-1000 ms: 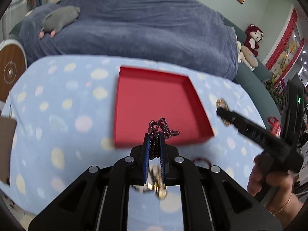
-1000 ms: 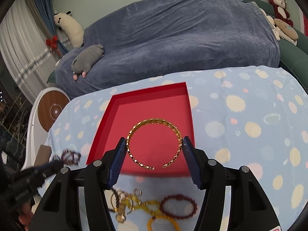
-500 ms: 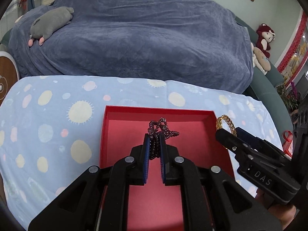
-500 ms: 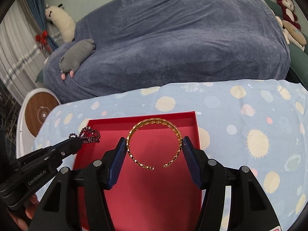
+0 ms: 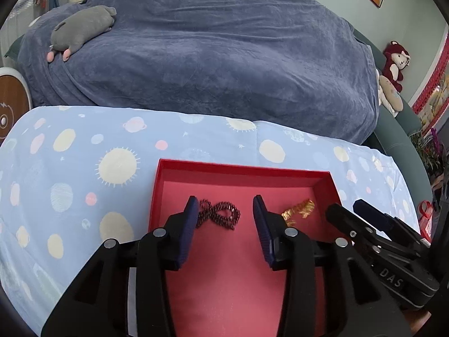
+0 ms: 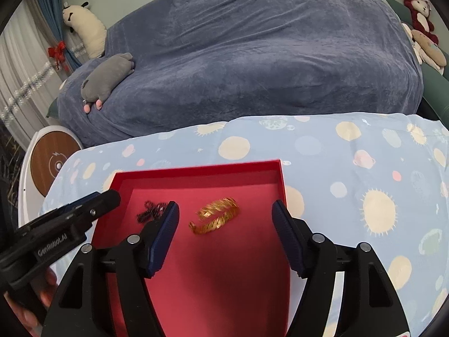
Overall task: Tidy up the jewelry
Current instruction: 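Lower the purple bracelet into the red box and open left tool while right tool releases the bangle, then withdraw both tools from the box back toward the jewelry pile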
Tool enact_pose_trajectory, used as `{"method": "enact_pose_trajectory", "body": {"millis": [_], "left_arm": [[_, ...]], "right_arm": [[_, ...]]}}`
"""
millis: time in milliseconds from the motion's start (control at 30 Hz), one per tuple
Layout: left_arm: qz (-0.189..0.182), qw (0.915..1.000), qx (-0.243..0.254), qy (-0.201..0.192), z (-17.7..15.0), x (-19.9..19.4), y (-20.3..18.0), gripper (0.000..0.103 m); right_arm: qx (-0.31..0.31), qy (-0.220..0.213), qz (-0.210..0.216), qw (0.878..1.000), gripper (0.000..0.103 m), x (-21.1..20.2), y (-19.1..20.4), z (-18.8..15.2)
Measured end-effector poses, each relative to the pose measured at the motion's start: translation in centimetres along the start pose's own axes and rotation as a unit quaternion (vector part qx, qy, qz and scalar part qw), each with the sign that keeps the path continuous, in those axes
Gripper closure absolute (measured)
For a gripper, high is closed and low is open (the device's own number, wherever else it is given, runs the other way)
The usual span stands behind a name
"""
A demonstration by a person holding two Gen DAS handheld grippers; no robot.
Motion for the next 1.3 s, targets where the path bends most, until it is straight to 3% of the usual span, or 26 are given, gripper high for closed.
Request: {"method": "enact_pose_trajectory", "body": {"millis": [300,633,1300], "left_arm": [[-0.008,0.9998,-0.016,-0.001,-3.9,-5.5,1.2,0.057],[-0.011,0.9998,-0.019,-0.003,-8.8,-11.1,2.8,0.057],[0.022,0.9982,-0.038,0.04,-19.3,-13.5,7.2,0.052]], "right_arm": [[0.012,-0.015,0.001,1.0,0.037,-6.5,0.6,-3.8],[0.022,-0.019,-0.001,1.0,0.037,-12.6,2.1,-8.9],[0.035,0.022,-0.012,0.999,0.037,-15.8,3.7,-19.0]]}}
Point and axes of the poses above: each gripper's, at about its wrist camera, not at the fingertips, and x roughly the way its jaws point, y to its left, z to its top, the point moved 6 cm from there along x, roughly the way its jaws point, and after that the axes turned 15 degrees about -x, right-handed, at the moved point
